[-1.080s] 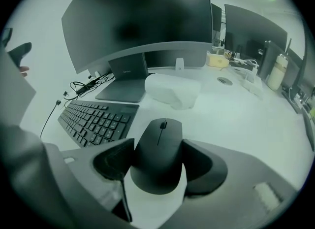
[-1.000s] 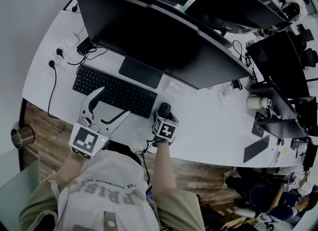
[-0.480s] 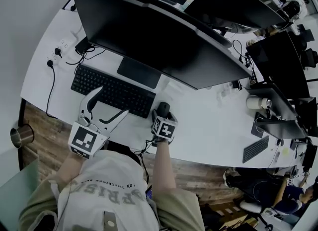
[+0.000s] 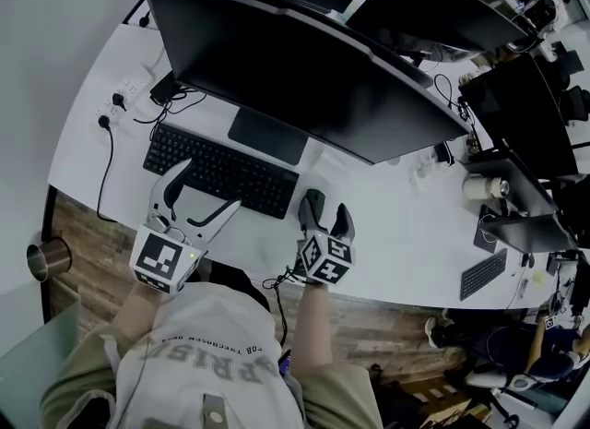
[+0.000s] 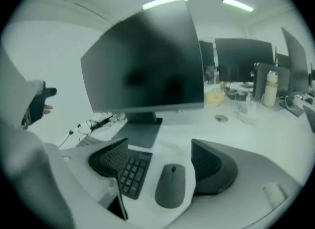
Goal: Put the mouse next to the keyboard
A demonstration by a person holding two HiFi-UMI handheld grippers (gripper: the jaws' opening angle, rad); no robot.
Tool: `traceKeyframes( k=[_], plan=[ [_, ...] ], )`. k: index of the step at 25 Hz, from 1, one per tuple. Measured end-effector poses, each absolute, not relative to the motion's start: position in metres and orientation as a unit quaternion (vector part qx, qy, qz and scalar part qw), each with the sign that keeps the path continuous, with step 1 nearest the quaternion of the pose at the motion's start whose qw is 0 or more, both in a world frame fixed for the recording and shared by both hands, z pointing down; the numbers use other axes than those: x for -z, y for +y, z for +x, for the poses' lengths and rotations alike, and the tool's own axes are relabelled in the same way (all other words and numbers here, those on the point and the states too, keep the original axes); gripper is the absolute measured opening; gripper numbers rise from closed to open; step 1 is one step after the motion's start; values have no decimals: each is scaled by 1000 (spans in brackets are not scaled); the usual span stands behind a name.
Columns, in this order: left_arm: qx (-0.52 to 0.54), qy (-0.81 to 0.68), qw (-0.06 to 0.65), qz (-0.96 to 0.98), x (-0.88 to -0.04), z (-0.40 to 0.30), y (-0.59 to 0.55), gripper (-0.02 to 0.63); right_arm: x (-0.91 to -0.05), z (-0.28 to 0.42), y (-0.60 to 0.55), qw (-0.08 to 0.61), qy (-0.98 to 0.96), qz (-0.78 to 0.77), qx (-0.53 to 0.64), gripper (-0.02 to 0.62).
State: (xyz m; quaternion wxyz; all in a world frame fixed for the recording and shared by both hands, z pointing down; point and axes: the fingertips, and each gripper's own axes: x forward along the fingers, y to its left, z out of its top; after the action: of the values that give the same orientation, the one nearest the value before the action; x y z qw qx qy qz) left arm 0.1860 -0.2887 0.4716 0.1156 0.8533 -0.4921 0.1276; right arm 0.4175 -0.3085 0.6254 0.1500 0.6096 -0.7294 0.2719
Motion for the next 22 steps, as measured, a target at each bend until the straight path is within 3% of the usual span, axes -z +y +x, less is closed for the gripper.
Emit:
traceKeyframes(
  k=[6,9,11,12,14,15,21,22],
  plan=[
    [-104,-487,77,864,-442,168,-281,385,-487,396,-283,-16,-761,635,-136,391],
    [-80,-478,50,873,-421,162,-275,383,-446,377,-262,-34,-767,635,-84,382],
    [-76,-467,44,880,-416,157,-270,380,-428,365,-249,-31,-765,641,-52,333],
    [-72,-462,42,883,-413,154,-267,360,-420,360,-243,-34,-763,644,-40,263],
    [-54,-456,36,888,-404,148,-264,286,-407,350,-231,-47,-757,652,-28,240],
    [-46,-454,34,889,-399,145,-262,253,-401,346,-227,-52,-752,656,-23,176],
    [-5,-455,28,890,-377,130,-252,37,-378,332,-205,-44,-725,687,22,2],
    [-1,-456,31,889,-376,128,-250,14,-375,331,-202,-42,-722,690,27,2]
  ],
)
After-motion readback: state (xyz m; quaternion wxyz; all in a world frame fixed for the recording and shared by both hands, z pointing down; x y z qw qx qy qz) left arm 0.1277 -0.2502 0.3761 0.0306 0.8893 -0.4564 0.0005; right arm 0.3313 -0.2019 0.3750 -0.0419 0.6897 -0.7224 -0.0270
